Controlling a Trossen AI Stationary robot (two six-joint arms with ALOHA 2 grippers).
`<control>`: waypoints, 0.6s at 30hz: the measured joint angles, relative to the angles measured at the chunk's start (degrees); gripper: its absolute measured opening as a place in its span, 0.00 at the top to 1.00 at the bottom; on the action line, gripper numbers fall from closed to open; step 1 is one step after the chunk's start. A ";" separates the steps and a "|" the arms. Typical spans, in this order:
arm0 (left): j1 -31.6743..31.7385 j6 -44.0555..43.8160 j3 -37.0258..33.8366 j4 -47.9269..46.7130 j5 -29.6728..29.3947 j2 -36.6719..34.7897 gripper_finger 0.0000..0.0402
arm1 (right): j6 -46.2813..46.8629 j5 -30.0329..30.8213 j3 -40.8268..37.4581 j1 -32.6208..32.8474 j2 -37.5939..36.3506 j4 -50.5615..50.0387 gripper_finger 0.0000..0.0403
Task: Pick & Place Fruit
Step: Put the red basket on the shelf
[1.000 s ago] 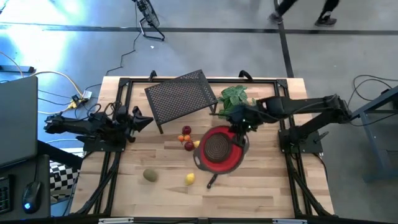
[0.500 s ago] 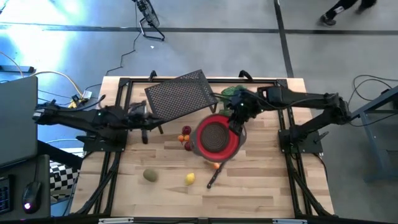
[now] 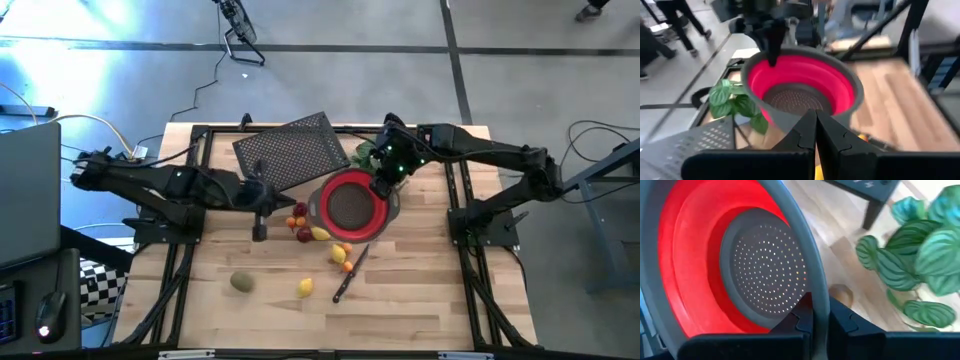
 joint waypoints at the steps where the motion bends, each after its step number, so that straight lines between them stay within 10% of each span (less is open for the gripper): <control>1: -0.94 0.86 2.05 -1.42 -1.82 1.45 1.00 | -0.34 -0.28 0.00 -0.67 0.00 -0.14 0.97; 18: -5.64 6.96 14.25 -10.45 -13.63 20.86 1.00 | -1.15 -2.28 0.00 -5.59 0.00 0.07 0.97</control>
